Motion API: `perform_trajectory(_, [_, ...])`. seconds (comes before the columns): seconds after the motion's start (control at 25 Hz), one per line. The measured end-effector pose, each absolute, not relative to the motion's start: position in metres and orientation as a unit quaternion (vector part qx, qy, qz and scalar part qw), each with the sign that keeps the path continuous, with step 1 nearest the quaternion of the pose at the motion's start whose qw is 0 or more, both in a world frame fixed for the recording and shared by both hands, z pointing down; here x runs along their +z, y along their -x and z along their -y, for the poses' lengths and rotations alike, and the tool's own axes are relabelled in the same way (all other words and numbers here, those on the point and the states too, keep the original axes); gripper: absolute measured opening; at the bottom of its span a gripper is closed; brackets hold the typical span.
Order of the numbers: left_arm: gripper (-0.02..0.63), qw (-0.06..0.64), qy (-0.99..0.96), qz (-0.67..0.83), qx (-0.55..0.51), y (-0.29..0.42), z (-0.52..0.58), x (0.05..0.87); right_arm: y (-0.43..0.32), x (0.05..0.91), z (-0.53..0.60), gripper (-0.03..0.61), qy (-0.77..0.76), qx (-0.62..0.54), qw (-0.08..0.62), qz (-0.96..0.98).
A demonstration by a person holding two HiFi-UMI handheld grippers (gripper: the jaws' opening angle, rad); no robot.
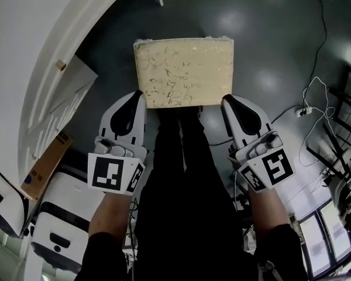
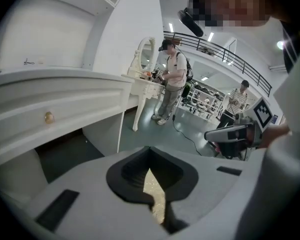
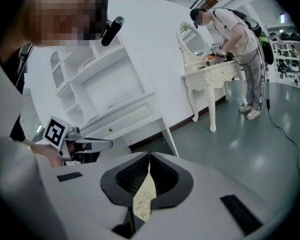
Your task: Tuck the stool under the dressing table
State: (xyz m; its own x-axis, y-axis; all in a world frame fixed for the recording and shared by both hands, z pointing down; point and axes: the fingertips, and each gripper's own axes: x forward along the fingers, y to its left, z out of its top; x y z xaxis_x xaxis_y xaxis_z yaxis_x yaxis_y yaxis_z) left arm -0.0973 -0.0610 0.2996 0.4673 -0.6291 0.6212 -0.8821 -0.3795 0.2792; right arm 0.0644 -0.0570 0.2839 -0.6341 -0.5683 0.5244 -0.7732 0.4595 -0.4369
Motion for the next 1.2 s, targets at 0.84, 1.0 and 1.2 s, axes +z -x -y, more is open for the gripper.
perform_trajectory(0.84, [0.312, 0.403, -0.767, 0.422, 0.268, 0.109, 0.031, 0.48, -0.094, 0.47, 0.007, 0.271, -0.349, 0.396, 0.28, 0.802])
perform_trajectory(1.0, [0.372, 0.435, -0.744, 0.439, 0.254, 0.117, 0.021, 0.502, -0.108, 0.488, 0.012, 0.311, -0.366, 0.404, 0.281, 0.79])
perform_trajectory(1.2, [0.455, 0.444, -0.731, 0.446, 0.265, 0.121, 0.011, 0.522, -0.112, 0.502, 0.015, 0.341, -0.364, 0.404, 0.284, 0.79])
